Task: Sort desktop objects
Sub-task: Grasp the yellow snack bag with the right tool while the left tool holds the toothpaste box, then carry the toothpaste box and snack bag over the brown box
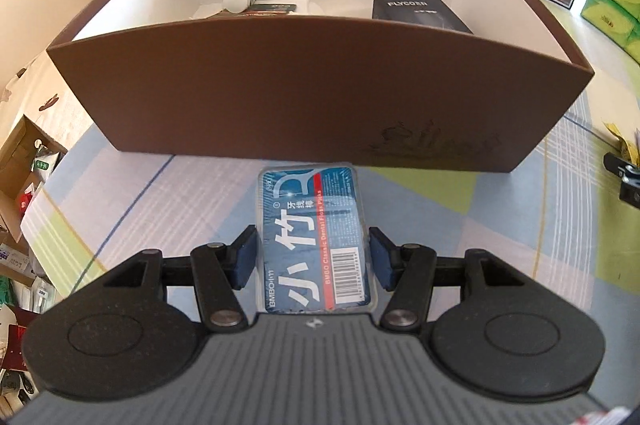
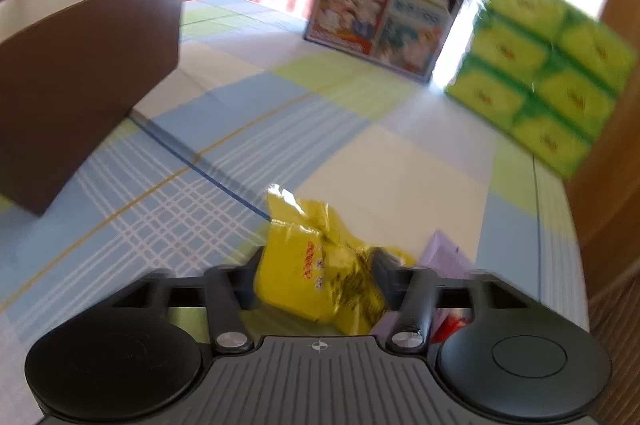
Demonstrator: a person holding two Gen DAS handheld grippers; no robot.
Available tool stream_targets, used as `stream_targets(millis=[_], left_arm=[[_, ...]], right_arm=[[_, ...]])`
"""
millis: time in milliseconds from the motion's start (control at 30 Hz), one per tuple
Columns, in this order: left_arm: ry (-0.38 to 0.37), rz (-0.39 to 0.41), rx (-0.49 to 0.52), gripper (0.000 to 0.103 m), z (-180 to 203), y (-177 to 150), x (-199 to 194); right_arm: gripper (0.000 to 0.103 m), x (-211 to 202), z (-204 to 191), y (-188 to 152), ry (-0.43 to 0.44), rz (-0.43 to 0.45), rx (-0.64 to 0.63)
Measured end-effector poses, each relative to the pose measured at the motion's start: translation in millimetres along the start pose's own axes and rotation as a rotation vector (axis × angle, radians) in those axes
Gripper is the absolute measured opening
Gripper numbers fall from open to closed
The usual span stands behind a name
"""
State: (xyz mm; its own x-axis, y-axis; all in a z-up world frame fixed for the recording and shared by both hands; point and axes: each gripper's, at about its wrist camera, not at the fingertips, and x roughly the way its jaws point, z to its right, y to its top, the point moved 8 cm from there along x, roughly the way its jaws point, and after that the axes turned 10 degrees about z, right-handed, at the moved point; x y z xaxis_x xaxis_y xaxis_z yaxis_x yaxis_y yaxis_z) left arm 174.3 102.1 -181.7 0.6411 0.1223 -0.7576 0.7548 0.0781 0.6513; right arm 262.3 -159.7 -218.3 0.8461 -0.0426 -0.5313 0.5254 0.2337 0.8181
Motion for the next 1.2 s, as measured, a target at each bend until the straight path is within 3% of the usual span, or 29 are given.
stream_targets(millis=[133,167,567,900,1200], left_arm=[[-0.015,0.008,0.009,0.053,-1.7,2.7,-2.8],[-0.020,0.009,0.010,0.053,-3.5,3.6,-3.1],[-0.067,0.048,0.013,0.053,-20.9,15.4,-19.2],[-0.081,0.116,-0.024,0.053,-53.2,32.4,-53.3],[-0.071,0.210,-0.046,0.053,-87.1,64.0,-79.3]], right_arm=[[0.020,-11.4,6.6,12.3,-0.021,0.026,0.023],[0.019,-14.7,9.0,16.6,-0.017,0.029,0.043],[0.019,-69.6,5.0,62.2,0.138,0.021,0.342],[0.019,-93.7,-38.5,103.0,0.259,0.017,0.354],[0.019,-102.4,-71.6,142.2,0.333,0.075,0.351]])
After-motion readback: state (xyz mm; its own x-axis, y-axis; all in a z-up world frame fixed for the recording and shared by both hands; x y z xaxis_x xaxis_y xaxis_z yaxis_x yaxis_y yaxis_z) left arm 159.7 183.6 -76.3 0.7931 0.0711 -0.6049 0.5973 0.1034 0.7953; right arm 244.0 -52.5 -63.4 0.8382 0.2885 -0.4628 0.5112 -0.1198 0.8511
